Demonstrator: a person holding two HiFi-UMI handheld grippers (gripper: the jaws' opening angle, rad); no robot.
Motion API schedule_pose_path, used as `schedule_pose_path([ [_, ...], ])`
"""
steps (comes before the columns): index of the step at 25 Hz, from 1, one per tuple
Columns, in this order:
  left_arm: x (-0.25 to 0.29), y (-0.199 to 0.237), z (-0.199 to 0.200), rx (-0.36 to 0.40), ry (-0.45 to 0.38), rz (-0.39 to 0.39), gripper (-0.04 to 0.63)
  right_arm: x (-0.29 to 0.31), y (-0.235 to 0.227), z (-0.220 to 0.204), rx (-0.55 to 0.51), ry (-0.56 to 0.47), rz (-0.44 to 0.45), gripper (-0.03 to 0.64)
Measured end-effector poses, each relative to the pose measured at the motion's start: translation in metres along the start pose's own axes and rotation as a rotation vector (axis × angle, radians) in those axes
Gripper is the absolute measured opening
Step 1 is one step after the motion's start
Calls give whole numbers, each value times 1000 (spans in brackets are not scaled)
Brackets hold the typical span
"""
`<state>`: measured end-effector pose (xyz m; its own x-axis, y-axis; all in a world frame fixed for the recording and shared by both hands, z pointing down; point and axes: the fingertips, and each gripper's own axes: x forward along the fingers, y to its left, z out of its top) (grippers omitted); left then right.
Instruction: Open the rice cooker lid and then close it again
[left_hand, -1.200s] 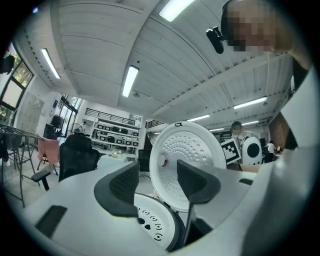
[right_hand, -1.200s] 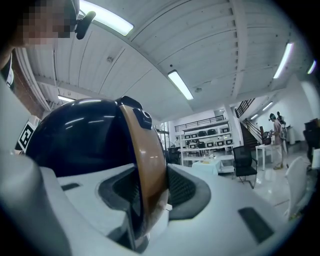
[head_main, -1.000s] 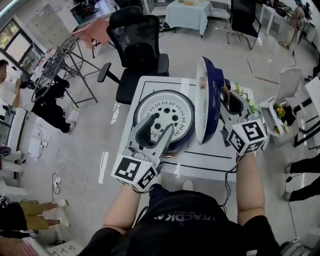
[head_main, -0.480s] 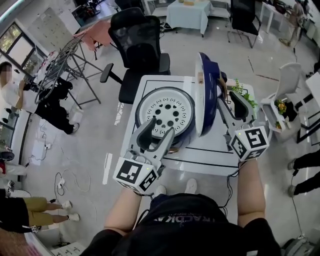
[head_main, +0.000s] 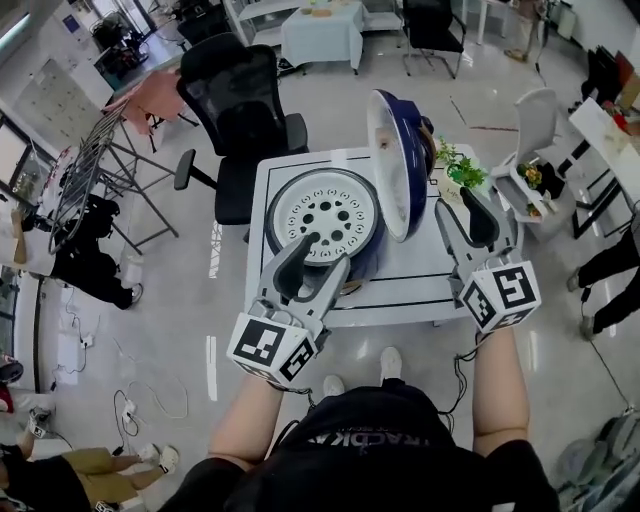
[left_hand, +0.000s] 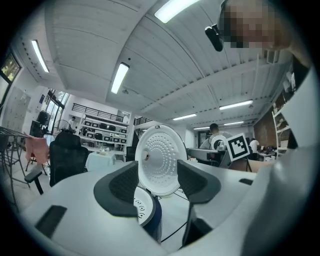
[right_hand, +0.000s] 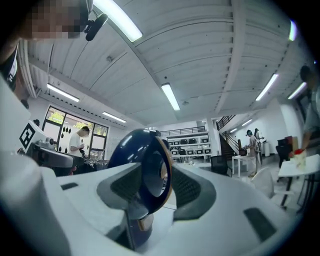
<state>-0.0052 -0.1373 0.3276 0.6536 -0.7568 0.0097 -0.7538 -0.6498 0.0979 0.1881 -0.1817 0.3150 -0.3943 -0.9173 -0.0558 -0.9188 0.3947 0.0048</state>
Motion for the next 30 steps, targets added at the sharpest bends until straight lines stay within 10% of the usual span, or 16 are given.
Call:
schedule_pose_path([
  [13,-57,-10,-7,-11,6,-170,233,-62,82,4,-18,3,-118,172],
  [30,-85,0,0,-8,-12,-201,233,-74,99,15,-25,-17,-179,172],
])
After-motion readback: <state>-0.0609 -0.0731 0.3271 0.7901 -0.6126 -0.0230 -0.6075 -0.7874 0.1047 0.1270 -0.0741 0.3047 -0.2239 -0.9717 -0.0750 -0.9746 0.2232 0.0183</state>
